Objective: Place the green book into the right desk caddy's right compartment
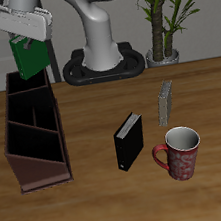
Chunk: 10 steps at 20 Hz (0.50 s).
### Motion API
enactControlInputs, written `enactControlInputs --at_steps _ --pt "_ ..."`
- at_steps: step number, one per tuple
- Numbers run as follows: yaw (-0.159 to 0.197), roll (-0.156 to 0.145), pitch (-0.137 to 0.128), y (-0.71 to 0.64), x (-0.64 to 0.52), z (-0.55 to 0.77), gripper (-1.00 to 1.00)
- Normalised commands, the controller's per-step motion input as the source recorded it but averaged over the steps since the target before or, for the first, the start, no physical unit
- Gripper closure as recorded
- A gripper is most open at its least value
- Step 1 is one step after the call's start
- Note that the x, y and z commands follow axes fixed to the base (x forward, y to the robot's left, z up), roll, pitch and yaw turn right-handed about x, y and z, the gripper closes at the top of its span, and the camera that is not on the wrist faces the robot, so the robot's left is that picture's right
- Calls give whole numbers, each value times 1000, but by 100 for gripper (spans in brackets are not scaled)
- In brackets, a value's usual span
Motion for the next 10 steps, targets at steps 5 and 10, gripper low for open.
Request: enactControlInputs --at_steps 5,10 --pt "-2 -23 17 -128 89 -81 100" --pt "-1 1 -24 -10 18 83 100"
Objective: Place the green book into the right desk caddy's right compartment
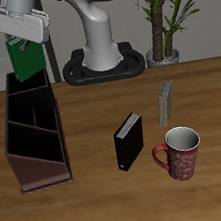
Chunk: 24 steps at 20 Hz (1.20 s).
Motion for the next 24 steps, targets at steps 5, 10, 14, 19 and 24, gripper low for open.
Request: enactControlInputs --at_steps 5,10,14,19,24 --pt "16 11 -10 92 -17 11 100" --pt "-42 -35 102 15 77 -326 100" --pt "-12 -17 45 7 8 -63 -100" --pt "11 -4 -17 -6 -74 143 -100" --pt "2 -13 -16 -39 -43 93 -100"
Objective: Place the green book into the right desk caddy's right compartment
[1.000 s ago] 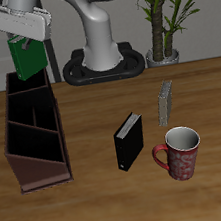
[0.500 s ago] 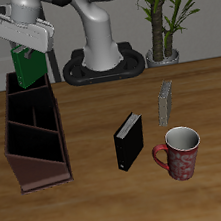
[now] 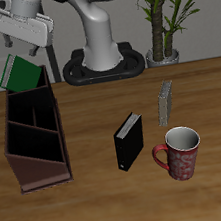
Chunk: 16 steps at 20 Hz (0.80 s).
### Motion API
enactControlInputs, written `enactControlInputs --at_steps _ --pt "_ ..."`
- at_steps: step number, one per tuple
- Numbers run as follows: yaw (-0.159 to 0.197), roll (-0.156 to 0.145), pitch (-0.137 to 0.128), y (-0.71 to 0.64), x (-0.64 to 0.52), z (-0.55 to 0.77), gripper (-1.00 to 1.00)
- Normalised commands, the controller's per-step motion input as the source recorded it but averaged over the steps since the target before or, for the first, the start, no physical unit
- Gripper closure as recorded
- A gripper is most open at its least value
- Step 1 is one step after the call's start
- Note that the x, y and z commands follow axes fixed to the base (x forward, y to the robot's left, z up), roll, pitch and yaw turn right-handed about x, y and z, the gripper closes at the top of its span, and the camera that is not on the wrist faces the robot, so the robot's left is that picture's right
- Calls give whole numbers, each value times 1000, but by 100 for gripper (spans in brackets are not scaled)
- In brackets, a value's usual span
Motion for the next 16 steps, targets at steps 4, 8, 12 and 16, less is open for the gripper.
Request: enactControlInputs --at_steps 4,8,12,16 --pt "28 8 1 21 -15 -15 -100" --pt "4 -7 0 -27 -9 31 -100" --pt "20 8 -29 22 -110 136 -100" --pt "10 13 -18 34 -76 114 -100"
